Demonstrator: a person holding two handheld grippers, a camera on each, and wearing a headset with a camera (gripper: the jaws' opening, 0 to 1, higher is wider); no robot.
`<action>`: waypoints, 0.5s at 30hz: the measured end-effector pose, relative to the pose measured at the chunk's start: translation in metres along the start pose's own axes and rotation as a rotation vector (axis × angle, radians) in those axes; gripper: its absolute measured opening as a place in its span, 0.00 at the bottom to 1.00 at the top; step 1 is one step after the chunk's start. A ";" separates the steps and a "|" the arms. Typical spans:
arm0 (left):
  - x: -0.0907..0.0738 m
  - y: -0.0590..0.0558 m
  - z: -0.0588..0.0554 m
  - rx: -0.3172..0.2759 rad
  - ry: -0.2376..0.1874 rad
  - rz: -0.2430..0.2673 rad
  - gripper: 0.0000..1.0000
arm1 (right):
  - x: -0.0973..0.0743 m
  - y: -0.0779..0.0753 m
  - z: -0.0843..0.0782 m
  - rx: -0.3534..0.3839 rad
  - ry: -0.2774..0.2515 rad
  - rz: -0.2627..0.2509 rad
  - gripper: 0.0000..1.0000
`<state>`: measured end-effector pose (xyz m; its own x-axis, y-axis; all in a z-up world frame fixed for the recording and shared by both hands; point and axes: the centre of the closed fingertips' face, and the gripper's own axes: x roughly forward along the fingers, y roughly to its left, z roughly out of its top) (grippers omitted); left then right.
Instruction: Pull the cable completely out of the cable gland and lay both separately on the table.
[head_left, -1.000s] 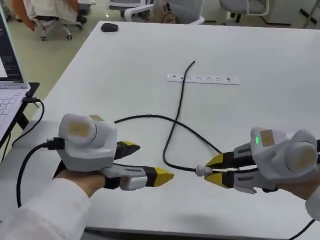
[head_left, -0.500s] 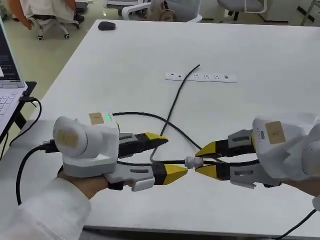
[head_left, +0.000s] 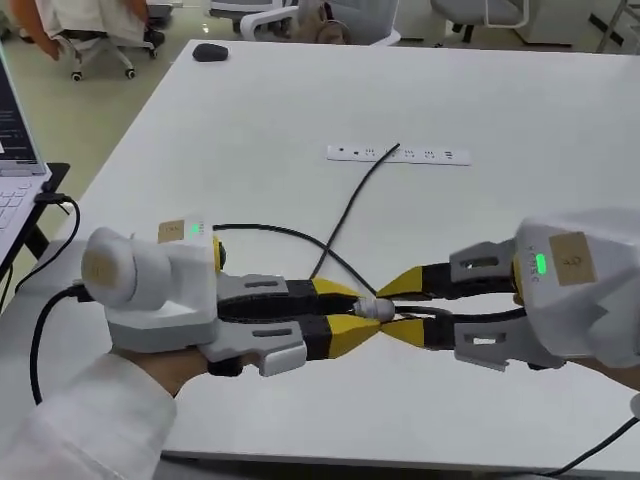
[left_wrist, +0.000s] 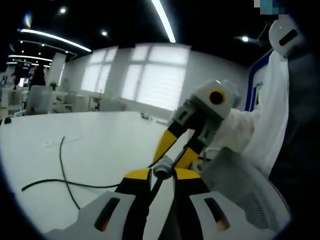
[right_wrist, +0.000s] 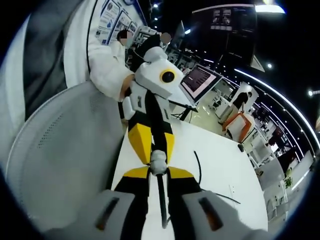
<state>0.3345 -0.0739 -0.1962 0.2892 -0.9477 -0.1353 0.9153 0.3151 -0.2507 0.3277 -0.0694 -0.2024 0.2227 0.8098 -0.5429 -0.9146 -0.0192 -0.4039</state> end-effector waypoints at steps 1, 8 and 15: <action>0.000 -0.001 0.001 0.026 0.002 -0.002 0.17 | 0.000 0.000 0.000 -0.001 0.000 0.002 0.10; -0.002 -0.002 0.009 0.066 -0.021 0.000 0.16 | -0.003 -0.005 0.007 -0.047 -0.063 -0.020 0.12; -0.006 -0.009 0.024 0.123 -0.090 -0.019 0.16 | -0.014 -0.012 0.019 0.305 -0.224 0.036 0.15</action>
<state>0.3310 -0.0718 -0.1704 0.2908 -0.9558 -0.0443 0.9466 0.2941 -0.1321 0.3290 -0.0695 -0.1765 0.1404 0.9205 -0.3647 -0.9865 0.0985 -0.1312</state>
